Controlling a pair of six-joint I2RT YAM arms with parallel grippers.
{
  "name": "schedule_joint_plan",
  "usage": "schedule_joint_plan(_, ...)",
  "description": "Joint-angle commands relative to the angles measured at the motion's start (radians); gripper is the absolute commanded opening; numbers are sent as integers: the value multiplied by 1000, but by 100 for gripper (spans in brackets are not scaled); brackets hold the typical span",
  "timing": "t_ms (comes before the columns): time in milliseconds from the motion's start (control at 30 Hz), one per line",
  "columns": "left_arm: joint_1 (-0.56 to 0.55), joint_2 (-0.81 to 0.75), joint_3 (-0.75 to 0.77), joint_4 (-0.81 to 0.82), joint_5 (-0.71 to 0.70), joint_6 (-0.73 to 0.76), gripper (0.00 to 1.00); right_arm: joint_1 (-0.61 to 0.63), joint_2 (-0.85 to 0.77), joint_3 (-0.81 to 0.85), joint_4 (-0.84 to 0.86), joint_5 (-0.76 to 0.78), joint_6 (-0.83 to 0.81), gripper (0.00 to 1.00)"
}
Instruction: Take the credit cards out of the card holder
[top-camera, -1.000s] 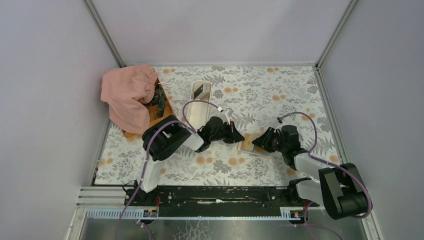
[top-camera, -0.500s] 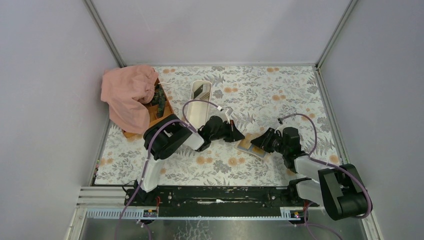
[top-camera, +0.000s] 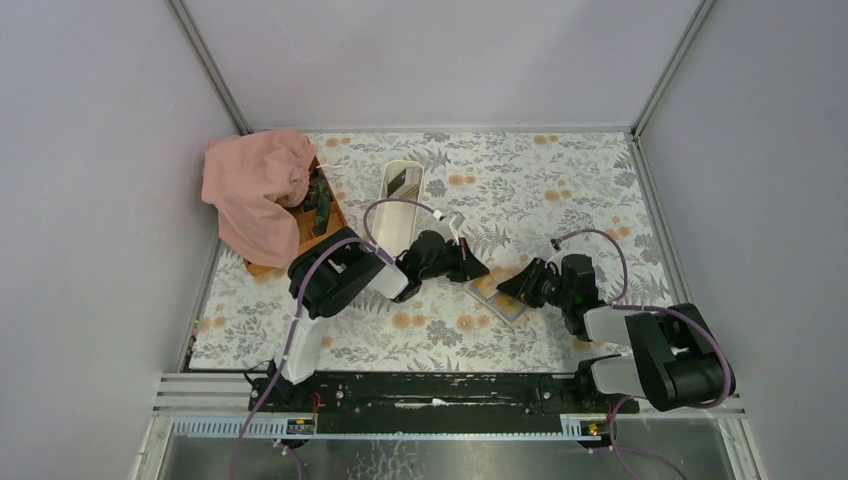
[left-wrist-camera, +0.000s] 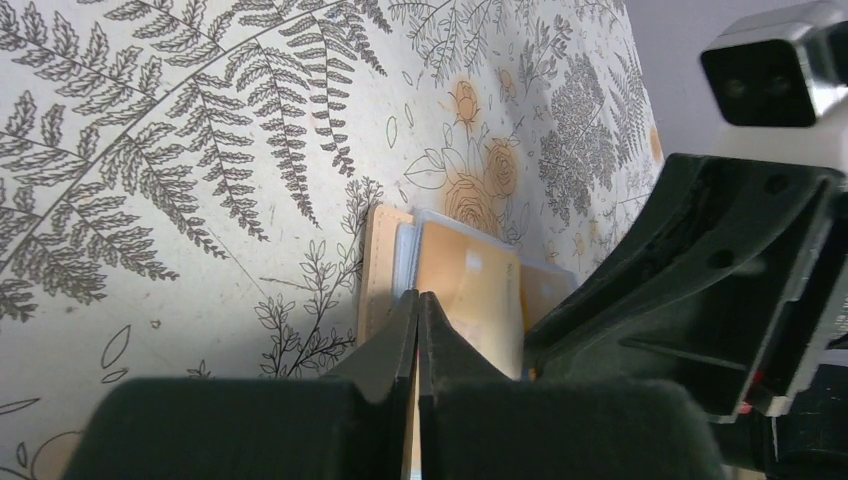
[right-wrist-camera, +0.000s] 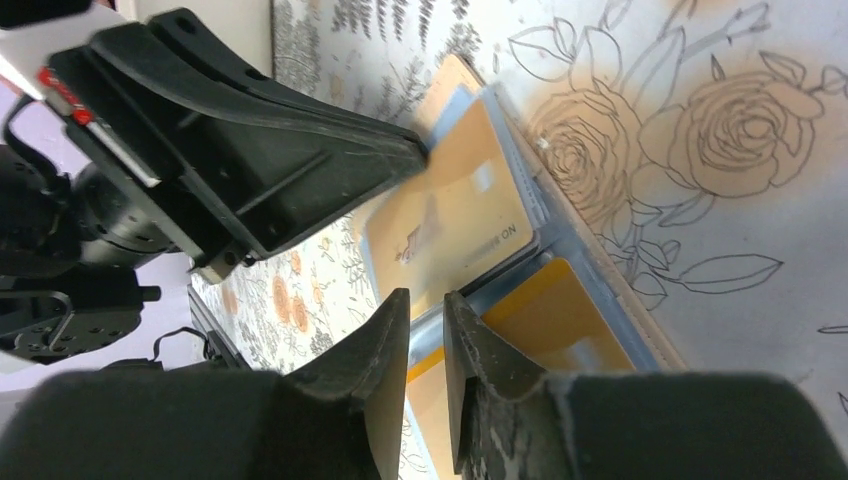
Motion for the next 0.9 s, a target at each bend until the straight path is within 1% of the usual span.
schedule_joint_plan(0,-31,44,-13,-27,88,1,0,9,44,53,140,-9,25,27)
schedule_joint_plan(200,-32,49,-15,-17,95,-4,0,9,42,50,128,32,27,34)
schedule_joint_plan(333,-32,48,-19,-14,98,-6,0,8,25,51,123,55,34,35)
schedule_joint_plan(433,-31,44,-23,-12,97,-8,0,6,-6,64,88,53,36,35)
schedule_joint_plan(500,-32,37,-29,-9,94,-10,0,6,-62,74,9,87,22,37)
schedule_joint_plan(600,-33,30,-33,-3,89,-16,0,6,-170,102,-205,157,-59,40)
schedule_joint_plan(767,-49,9,-47,13,56,-27,0,6,-325,101,-374,206,-110,49)
schedule_joint_plan(867,-70,-10,-35,-23,27,5,0,6,-357,91,-428,236,-128,51)
